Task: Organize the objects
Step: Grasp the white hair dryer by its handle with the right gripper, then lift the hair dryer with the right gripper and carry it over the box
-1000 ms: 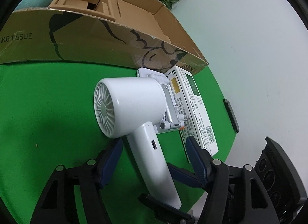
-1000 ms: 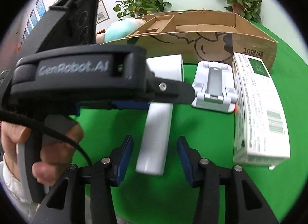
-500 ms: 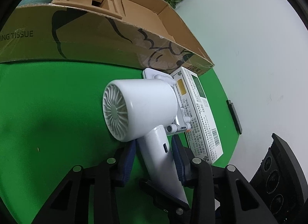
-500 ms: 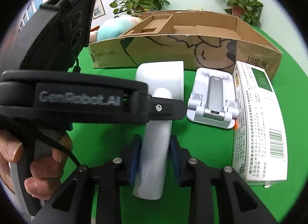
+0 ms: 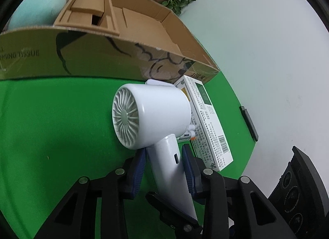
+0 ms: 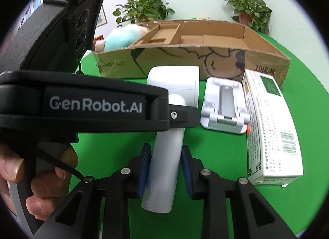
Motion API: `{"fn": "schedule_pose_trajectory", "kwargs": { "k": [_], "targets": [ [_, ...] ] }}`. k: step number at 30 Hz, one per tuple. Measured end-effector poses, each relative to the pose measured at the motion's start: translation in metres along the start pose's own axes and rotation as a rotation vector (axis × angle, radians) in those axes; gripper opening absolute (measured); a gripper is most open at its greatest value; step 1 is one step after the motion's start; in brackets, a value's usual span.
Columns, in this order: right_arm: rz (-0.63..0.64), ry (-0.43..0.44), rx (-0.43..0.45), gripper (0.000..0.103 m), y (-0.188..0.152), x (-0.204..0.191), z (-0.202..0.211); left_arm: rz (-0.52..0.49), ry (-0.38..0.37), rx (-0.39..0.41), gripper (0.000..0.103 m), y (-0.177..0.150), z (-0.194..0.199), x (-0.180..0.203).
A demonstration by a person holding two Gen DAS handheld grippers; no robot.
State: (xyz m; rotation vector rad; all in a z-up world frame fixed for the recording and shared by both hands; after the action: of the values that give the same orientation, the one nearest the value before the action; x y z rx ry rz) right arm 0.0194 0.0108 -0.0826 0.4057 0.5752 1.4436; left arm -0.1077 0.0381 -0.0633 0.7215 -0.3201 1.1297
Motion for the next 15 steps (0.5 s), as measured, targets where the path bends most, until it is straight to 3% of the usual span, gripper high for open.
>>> {"fn": "schedule_pose_trajectory", "kwargs": {
  "k": [15],
  "targets": [
    [0.010,-0.016,0.145,0.028,0.046,-0.005,0.044,-0.115,0.015,0.113,0.032,0.040,0.062,0.049]
  ]
}}
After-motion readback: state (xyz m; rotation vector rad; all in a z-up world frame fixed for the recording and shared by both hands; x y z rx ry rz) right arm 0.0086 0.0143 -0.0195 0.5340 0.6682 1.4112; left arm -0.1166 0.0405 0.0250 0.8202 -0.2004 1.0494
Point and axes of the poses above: each gripper's, at about its wrist camera, not at the fingertips, and z roughly against the way its jaws point, x to its right, y to its top, the point moved 10 cm from there along -z, roughly the way its jaws point, and after that the axes turned 6 degrees about -x, right-handed, at the moved point
